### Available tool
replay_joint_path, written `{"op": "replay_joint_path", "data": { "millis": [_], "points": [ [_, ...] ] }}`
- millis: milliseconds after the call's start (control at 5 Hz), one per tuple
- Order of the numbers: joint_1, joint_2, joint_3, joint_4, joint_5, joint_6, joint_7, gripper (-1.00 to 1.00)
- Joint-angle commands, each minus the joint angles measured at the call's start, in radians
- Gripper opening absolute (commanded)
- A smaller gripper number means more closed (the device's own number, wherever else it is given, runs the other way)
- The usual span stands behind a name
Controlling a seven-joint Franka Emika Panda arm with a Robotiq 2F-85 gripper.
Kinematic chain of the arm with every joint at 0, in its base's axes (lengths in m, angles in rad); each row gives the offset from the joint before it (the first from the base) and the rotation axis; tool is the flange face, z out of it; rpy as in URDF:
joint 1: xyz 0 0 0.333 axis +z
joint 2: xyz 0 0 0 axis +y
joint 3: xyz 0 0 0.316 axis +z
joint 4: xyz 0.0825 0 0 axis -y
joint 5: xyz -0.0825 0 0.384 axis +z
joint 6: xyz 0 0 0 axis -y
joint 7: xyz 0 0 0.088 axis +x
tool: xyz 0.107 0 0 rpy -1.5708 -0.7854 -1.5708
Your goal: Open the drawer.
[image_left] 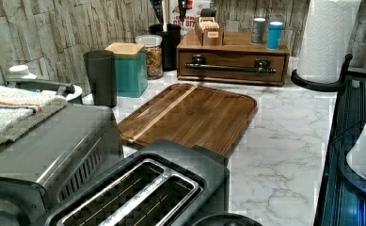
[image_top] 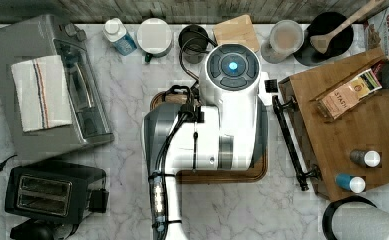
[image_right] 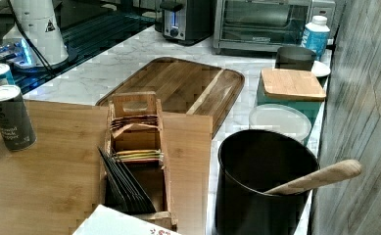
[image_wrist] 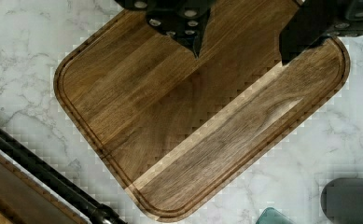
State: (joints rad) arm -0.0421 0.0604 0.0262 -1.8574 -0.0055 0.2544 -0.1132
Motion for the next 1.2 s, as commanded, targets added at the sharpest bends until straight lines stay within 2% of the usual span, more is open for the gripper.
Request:
{"op": "replay_joint_path", "data": {
  "millis": [200,400,600,800,1200],
  "points": [
    [-0.004,0.0,0.008,-0.01,0.0,0.0,-0.001,1.0],
    [-0.002,0.0,0.007,-0.01,0.0,0.0,-0.001,1.0],
    [-0.008,-0.078,0.0,-0.15,-0.004,0.092,-0.161,1.0],
    [-0.03,-0.125,-0.016,-0.223,-0.01,0.112,-0.376,1.0],
    [-0.093,-0.178,-0.091,-0.424,-0.037,0.301,-0.879,1.0]
  ]
}}
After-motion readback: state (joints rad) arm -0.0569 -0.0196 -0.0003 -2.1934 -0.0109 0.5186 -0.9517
